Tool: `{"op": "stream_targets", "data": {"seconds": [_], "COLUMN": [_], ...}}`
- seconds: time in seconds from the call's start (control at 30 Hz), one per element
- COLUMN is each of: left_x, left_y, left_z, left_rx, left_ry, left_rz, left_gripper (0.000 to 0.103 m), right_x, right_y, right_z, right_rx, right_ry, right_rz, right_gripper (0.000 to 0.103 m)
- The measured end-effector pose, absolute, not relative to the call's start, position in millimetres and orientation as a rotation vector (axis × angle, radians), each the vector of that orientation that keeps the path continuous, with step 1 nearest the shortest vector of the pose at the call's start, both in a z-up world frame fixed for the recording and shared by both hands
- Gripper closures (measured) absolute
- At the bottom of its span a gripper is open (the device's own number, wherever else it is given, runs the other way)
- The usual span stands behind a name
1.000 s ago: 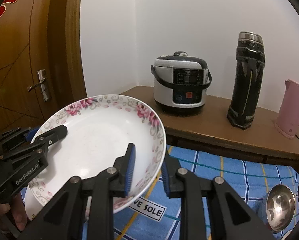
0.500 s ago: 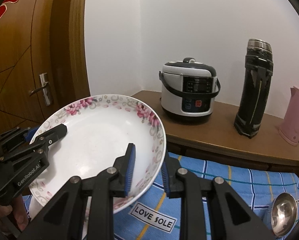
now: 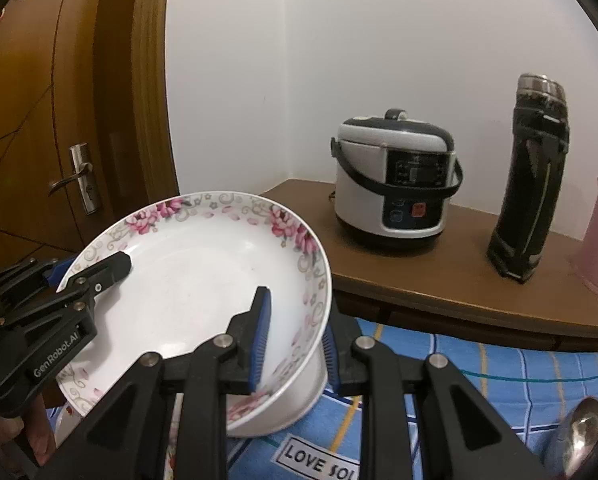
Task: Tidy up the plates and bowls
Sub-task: 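Carry the pink-floral plate over the plain white flat plate with both grippers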
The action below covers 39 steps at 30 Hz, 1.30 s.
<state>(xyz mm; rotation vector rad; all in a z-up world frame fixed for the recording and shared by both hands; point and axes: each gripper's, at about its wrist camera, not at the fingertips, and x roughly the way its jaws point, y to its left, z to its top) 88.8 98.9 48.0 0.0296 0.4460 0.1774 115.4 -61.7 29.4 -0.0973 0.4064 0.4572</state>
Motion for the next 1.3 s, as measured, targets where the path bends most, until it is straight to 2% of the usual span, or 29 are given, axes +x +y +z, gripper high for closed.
{"op": "stream_targets", "data": {"seconds": [1.3], "left_x": [168], "left_y": [109], "left_z": [-5], "left_rx": [0.133], "left_ry": [0.724], "left_rz": [0.192], "left_gripper": [0.073], "right_x": [194], "right_y": [-47], "right_z": [-37], "right_rx": [-0.064], "right_ry": [0.627], "right_rz": [0.445], "right_gripper": [0.078]}}
